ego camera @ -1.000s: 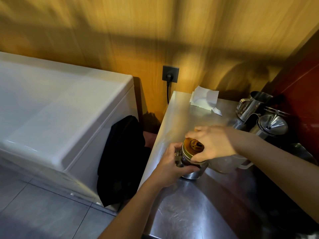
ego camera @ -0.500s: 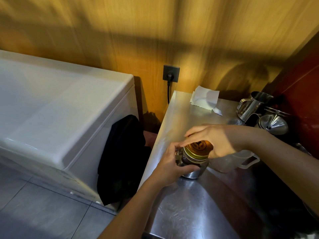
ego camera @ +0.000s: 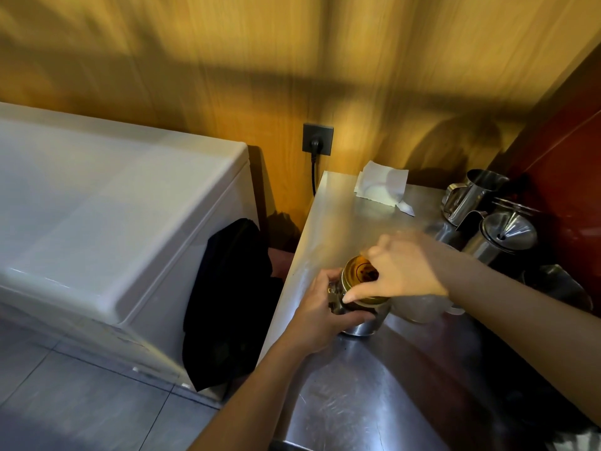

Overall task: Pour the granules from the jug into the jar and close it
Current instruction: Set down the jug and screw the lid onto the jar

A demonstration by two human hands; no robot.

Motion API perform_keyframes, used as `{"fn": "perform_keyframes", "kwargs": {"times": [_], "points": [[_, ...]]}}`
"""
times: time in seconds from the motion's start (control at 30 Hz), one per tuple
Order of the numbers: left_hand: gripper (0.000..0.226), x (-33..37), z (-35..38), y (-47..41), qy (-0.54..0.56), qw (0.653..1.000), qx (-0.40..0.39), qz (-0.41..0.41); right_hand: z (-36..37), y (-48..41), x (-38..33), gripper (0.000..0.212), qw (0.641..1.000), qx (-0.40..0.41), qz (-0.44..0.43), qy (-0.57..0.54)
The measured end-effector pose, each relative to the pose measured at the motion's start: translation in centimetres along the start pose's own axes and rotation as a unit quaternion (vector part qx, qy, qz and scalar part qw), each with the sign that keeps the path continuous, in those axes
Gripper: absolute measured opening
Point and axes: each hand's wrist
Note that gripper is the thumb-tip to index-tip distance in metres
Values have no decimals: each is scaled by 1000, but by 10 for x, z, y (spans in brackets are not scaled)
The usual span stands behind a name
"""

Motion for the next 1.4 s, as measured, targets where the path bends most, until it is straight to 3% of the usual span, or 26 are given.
{"fn": "perform_keyframes", "kwargs": {"times": [0.07, 0.13, 0.2, 0.23, 0.3, 0.37, 0.43, 0.53, 0.67, 0.8, 0.9, 1.03, 1.23, 1.4], "points": [[65, 0, 0, 0, -4, 1000, 3, 2, 0, 4, 4, 98, 1000, 5, -6, 9], [67, -1, 0, -1, 2, 1000, 9, 4, -6, 4, 9, 75, 992, -50, -41, -104], [66, -2, 0, -2, 5, 1000, 10, 6, -10, 3, 13, 71, 971, -80, -86, -209], [66, -2, 0, -2, 3, 1000, 11, 7, -8, 4, 12, 67, 973, -72, -82, -205], [65, -4, 0, -2, -1, 1000, 8, 5, -2, 4, 7, 65, 996, -5, -31, -86], [66, -3, 0, -1, -1, 1000, 3, 0, 5, 3, 5, 89, 997, 68, 24, 17], [69, -3, 1, -1, 6, 1000, 6, 2, 9, 3, 8, 88, 997, 70, -1, -32], [72, -3, 0, -1, 4, 1000, 8, -3, 9, 2, 9, 67, 984, -24, -90, -151], [67, -4, 0, -1, 4, 1000, -1, -1, 10, 1, 2, 72, 998, 62, -11, -22], [63, -5, 0, -1, 21, 1000, -3, 4, 11, 4, 2, 60, 988, 30, -99, -115], [61, -6, -3, -4, 33, 999, -18, 4, 21, 8, 6, 60, 986, 64, -132, -77], [59, -1, -10, -11, -9, 999, -47, -4, 30, 9, 3, 61, 989, 96, -107, -26], [55, -1, -5, -8, -24, 998, 14, 59, 39, 2, -15, 61, 987, 153, -11, -35], [54, 9, -22, -13, 9, 997, -72, -6, 38, 3, -8, 70, 986, 157, -47, -14]]}}
Point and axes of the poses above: each hand's wrist, its own y-axis away from the middle knuckle, its own z-axis out of the palm, x = y × z, and after that the axes turned 2 degrees about y, right-handed
